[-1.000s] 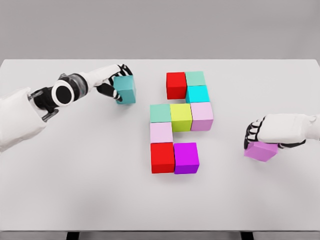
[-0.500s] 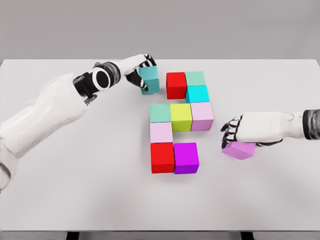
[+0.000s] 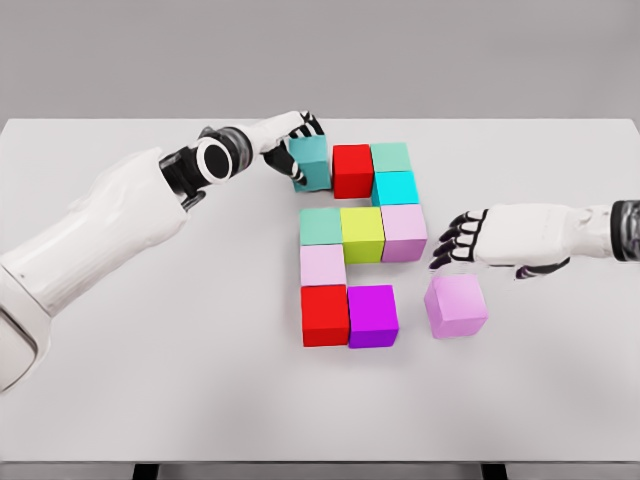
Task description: Assemble the squares on the desktop into the number 2
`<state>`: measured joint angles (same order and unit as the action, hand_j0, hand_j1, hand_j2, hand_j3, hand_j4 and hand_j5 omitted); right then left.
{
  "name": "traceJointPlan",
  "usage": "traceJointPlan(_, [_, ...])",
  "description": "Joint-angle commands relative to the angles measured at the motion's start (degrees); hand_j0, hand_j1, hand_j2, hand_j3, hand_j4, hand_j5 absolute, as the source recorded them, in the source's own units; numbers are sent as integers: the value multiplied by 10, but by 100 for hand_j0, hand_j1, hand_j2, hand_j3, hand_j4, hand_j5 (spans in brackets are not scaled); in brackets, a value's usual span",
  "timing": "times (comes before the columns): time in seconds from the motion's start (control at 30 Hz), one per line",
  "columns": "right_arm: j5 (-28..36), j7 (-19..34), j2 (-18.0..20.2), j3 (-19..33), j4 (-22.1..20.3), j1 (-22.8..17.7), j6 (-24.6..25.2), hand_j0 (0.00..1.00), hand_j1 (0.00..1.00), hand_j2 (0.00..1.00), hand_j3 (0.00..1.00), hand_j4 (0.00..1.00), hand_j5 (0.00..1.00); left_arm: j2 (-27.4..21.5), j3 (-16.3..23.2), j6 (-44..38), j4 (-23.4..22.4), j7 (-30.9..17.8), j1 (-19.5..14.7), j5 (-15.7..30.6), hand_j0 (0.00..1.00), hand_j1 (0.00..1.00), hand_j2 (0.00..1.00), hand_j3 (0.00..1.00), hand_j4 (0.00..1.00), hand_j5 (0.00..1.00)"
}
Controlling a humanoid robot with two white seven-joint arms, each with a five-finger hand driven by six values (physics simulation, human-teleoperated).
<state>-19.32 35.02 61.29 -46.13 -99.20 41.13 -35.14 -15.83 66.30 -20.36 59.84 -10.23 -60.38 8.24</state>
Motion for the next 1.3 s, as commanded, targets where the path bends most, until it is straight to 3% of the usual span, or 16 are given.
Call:
traceJointPlan(0.0, [3, 0, 22, 32, 11, 0, 1, 100, 100, 100, 100, 100, 100, 0, 1, 2, 0, 0, 0, -1, 48, 48, 48, 48, 48, 48])
traceJointPlan(0.1, [2, 0, 76, 31, 10, -21, 1, 100, 100, 100, 100, 100, 100, 2, 2, 2, 1, 0, 0, -1, 53, 53, 53, 53, 53, 53])
traceJointPlan(0.17, [1, 0, 89, 31, 10, -37, 1, 100, 100, 100, 100, 100, 100, 3, 2, 2, 1, 0, 0, -1, 57, 57, 57, 57, 57, 57])
traceJointPlan(0.3, [-4, 0, 91, 30, 29, -47, 1, 100, 100, 100, 100, 100, 100, 3, 2, 7, 1, 0, 1, -1, 75, 75, 75, 75, 75, 75])
traceJointPlan(0.5, [-16, 0, 81, 24, 24, -81, 1, 100, 100, 100, 100, 100, 100, 4, 2, 7, 0, 0, 1, -1, 81, 81, 81, 81, 81, 81])
traceJointPlan(0.77, [-15, 0, 74, 11, -15, -81, 1, 100, 100, 100, 100, 100, 100, 8, 2, 7, 0, 0, 1, -1, 89, 89, 89, 89, 89, 89])
traceJointPlan(1.17, [-14, 0, 59, 10, -16, -76, 1, 100, 100, 100, 100, 100, 100, 7, 2, 7, 1, 0, 2, -1, 91, 91, 91, 91, 91, 91])
traceJointPlan(1.27, [-14, 0, 56, 10, -16, -77, 1, 100, 100, 100, 100, 100, 100, -20, 2, 52, 14, -2, 2, -1, 97, 97, 97, 97, 97, 97])
